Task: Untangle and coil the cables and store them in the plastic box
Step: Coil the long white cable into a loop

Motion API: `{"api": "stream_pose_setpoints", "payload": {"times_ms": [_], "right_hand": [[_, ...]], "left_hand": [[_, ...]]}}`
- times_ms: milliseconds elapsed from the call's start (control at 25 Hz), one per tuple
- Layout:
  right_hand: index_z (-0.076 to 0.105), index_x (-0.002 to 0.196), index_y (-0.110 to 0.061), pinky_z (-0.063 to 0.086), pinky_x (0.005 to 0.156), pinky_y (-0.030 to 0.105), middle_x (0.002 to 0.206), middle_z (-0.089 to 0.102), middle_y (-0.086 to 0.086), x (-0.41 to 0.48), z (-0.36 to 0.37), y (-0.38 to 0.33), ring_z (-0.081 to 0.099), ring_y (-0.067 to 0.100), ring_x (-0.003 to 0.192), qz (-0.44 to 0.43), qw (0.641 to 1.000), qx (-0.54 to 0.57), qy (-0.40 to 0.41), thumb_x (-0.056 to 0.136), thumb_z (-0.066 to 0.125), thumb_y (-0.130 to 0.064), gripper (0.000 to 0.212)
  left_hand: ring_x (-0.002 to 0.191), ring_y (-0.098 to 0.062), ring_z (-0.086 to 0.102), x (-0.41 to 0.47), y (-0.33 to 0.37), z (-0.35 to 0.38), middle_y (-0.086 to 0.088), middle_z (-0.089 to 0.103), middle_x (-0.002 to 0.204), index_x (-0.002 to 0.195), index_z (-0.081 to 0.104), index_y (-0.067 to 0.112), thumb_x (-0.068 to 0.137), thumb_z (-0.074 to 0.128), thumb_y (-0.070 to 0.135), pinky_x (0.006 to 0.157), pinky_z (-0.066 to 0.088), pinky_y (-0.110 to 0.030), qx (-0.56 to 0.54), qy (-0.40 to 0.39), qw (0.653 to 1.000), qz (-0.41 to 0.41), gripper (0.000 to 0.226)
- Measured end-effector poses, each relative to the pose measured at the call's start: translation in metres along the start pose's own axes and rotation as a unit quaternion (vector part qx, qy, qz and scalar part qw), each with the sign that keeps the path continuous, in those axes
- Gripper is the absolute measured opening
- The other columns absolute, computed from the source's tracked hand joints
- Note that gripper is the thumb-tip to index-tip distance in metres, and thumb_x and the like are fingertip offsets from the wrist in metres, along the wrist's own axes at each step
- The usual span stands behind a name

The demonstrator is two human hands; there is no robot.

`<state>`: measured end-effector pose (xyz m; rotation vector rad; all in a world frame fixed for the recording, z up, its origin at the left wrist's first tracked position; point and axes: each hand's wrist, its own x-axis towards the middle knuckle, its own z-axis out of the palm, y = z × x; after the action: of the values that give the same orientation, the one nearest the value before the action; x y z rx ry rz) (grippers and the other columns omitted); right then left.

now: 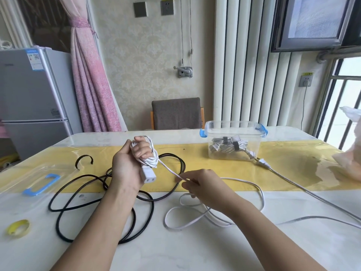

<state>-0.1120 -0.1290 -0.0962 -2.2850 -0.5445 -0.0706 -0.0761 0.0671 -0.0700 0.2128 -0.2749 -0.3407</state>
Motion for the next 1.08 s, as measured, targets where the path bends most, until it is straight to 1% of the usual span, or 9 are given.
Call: {"api": "stream_pose_setpoints", "payload": {"times_ms": [200, 320, 360, 480, 600, 640, 680, 840, 1080], "right_hand": [[0.065, 0.081, -0.018, 0.032, 0.056, 0.01, 0.074, 0.049, -0.013, 0.0, 0.005, -0.003, 0.045, -0.002, 0.062, -0.077, 0.993, -0.089, -0.006, 0.084, 0.063, -0.01, 0.009], [0.051, 0.08, -0.026, 0.035, 0.065, 0.016, 0.088, 0.045, -0.01, 0.001, 0.006, -0.003, 0.04, 0.003, 0.075, -0.102, 0.986, -0.134, -0.018, 0.073, 0.052, 0.008, 0.036], [0.049, 0.08, -0.026, 0.038, 0.07, 0.022, 0.089, 0.044, -0.009, 0.002, 0.006, -0.004, 0.038, 0.01, 0.079, -0.114, 0.98, -0.163, 0.002, 0.068, 0.046, 0.012, 0.04], [0.055, 0.068, -0.022, 0.039, 0.073, 0.033, 0.082, 0.049, -0.004, 0.003, -0.001, -0.007, 0.036, 0.019, 0.077, -0.169, 0.951, -0.212, 0.147, 0.05, 0.038, 0.008, 0.038], [0.058, 0.056, -0.021, 0.031, 0.071, 0.028, 0.075, 0.054, -0.002, 0.004, -0.015, -0.007, 0.045, 0.023, 0.072, -0.174, 0.918, -0.221, 0.279, 0.053, 0.05, 0.004, 0.026], [0.059, 0.054, -0.02, 0.03, 0.071, 0.028, 0.074, 0.055, -0.002, 0.004, -0.02, -0.008, 0.047, 0.024, 0.072, -0.168, 0.908, -0.227, 0.309, 0.056, 0.053, 0.001, 0.023], [0.059, 0.053, -0.019, 0.028, 0.07, 0.028, 0.073, 0.055, -0.001, 0.003, -0.025, -0.007, 0.047, 0.025, 0.072, -0.16, 0.899, -0.23, 0.336, 0.058, 0.054, 0.0, 0.021], [0.059, 0.053, -0.015, 0.035, 0.067, 0.034, 0.074, 0.057, 0.002, 0.006, -0.039, 0.005, 0.046, 0.027, 0.074, -0.122, 0.879, -0.219, 0.406, 0.059, 0.049, 0.002, 0.02], [0.056, 0.055, -0.013, 0.03, 0.066, 0.034, 0.065, 0.056, -0.001, 0.01, -0.04, 0.021, 0.038, 0.022, 0.072, -0.098, 0.888, -0.201, 0.403, 0.053, 0.043, 0.004, 0.021]], "left_hand": [[0.045, -0.006, 0.044, 0.004, -0.008, 0.013, 0.006, 0.044, 0.059, 0.077, 0.044, 0.016, 0.101, 0.025, 0.031, 0.052, 0.04, -0.017, 0.175, 0.14, 0.96, 0.167, 0.034], [0.041, -0.011, 0.044, 0.01, -0.013, 0.009, 0.003, 0.047, 0.052, 0.074, 0.041, 0.015, 0.102, 0.031, 0.026, 0.05, 0.037, -0.022, 0.347, 0.218, 0.878, 0.247, 0.032], [0.043, -0.014, 0.045, 0.011, -0.014, 0.006, 0.003, 0.049, 0.05, 0.072, 0.041, 0.014, 0.102, 0.033, 0.025, 0.051, 0.037, -0.024, 0.466, 0.232, 0.806, 0.282, 0.033], [0.061, -0.026, 0.051, 0.006, -0.014, -0.007, -0.006, 0.053, 0.059, 0.068, 0.041, 0.011, 0.1, 0.036, 0.031, 0.064, 0.038, -0.035, 0.817, 0.185, 0.454, 0.304, 0.038], [0.063, -0.028, 0.046, 0.001, -0.017, -0.007, -0.004, 0.044, 0.057, 0.059, 0.035, 0.015, 0.098, 0.041, 0.027, 0.064, 0.032, -0.035, 0.941, 0.109, 0.255, 0.193, 0.041], [0.062, -0.029, 0.05, 0.0, -0.019, -0.007, -0.006, 0.048, 0.057, 0.06, 0.04, 0.013, 0.099, 0.041, 0.029, 0.064, 0.038, -0.036, 0.952, 0.107, 0.254, 0.136, 0.042], [0.057, -0.027, 0.053, -0.002, -0.023, -0.004, -0.009, 0.052, 0.057, 0.064, 0.048, 0.01, 0.099, 0.039, 0.031, 0.061, 0.044, -0.034, 0.943, 0.118, 0.304, 0.07, 0.042], [0.035, -0.01, 0.033, -0.015, -0.03, 0.015, 0.004, 0.039, 0.044, 0.072, 0.049, 0.009, 0.098, 0.035, 0.047, 0.038, 0.028, -0.017, 0.806, 0.14, 0.56, -0.127, 0.048], [0.031, -0.006, 0.019, -0.024, -0.021, 0.029, 0.004, 0.03, 0.042, 0.056, 0.045, 0.018, 0.076, 0.045, 0.076, 0.031, 0.02, -0.013, 0.619, -0.007, 0.676, -0.399, 0.061]]}}
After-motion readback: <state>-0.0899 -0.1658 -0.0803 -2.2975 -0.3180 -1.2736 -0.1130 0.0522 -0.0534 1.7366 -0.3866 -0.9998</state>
